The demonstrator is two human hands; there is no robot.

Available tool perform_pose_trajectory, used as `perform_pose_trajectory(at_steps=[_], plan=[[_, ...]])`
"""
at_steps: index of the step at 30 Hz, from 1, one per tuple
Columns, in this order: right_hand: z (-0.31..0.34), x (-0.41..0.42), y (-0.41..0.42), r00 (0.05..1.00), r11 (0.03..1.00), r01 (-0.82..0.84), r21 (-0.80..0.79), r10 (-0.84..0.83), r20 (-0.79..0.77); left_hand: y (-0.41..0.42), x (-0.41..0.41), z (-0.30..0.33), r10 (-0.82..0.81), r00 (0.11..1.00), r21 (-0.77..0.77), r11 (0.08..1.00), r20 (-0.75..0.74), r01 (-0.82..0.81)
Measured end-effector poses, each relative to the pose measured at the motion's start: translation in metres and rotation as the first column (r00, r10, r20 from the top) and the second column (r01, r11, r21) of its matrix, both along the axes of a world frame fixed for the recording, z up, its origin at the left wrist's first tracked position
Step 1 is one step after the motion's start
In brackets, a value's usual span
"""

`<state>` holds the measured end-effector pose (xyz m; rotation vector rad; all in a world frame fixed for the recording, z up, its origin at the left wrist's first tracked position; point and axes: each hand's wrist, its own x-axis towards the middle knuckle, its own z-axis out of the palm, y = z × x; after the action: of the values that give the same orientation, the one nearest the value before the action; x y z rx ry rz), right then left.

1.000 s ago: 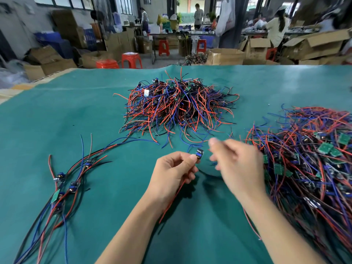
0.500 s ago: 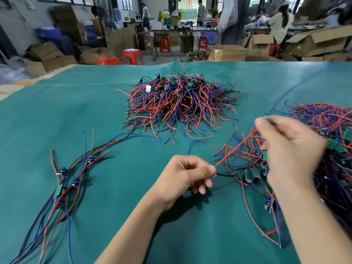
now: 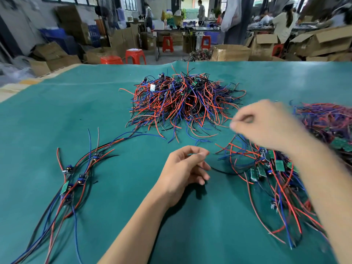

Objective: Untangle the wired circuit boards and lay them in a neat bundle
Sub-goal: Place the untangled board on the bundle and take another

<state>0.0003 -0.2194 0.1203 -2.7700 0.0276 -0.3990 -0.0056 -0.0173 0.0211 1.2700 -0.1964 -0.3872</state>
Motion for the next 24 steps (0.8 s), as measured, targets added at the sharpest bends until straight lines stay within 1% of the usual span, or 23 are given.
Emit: perform_pose_trajectory(at_steps=[2,4,6,7,9,14,15,16,18,20,22,24], plan=[[-0.027,0.036,0.031,0.981,0.991,-0.118,-0.058,0.107,-0.159,0.0,0.002,0.0,0.047,0.999,-0.021,0.999,-0.023,-0.048],[-0.052,0.065,0.052,0.961,0.989,-0.114,-0.099,0.084,-0.263,0.001,0.004,-0.001,0.088,0.995,-0.041,0.995,-0.052,-0.09],[-0.065,0.082,0.06,0.954,0.989,-0.078,-0.125,0.037,-0.297,0.003,0.006,-0.002,0.116,0.989,-0.068,0.99,-0.088,-0.122],[-0.068,0.087,0.061,0.951,0.991,-0.069,-0.113,0.031,-0.309,0.003,0.007,-0.003,0.125,0.987,-0.076,0.988,-0.104,-0.133],[-0.071,0.095,0.063,0.941,0.992,-0.077,-0.096,0.041,-0.335,0.003,0.01,-0.004,0.141,0.982,-0.086,0.985,-0.125,-0.152],[-0.062,0.085,0.068,0.915,0.985,-0.102,-0.137,0.039,-0.402,0.002,0.009,-0.003,0.164,0.973,-0.123,0.975,-0.163,-0.185],[-0.058,0.079,0.066,0.915,0.991,-0.095,-0.098,0.048,-0.4,0.002,0.009,-0.003,0.174,0.969,-0.133,0.971,-0.174,-0.198],[-0.054,0.074,0.063,0.92,0.997,-0.075,-0.013,0.064,-0.386,0.002,0.01,-0.003,0.181,0.966,-0.144,0.967,-0.186,-0.209],[-0.046,0.062,0.055,0.941,0.975,-0.047,0.217,0.116,-0.317,0.002,0.01,-0.002,0.186,0.96,-0.171,0.96,-0.211,-0.223],[-0.039,0.043,0.047,0.949,0.92,-0.07,0.386,0.181,-0.259,0.0,0.01,-0.001,0.193,0.953,-0.199,0.95,-0.233,-0.241],[-0.036,0.019,0.041,0.938,0.851,-0.081,0.519,0.24,-0.248,-0.001,0.011,0.0,0.211,0.946,-0.212,0.941,-0.245,-0.264],[-0.04,-0.004,0.04,0.946,0.8,-0.096,0.592,0.258,-0.195,-0.001,0.012,0.0,0.199,0.949,-0.216,0.943,-0.242,-0.253]])
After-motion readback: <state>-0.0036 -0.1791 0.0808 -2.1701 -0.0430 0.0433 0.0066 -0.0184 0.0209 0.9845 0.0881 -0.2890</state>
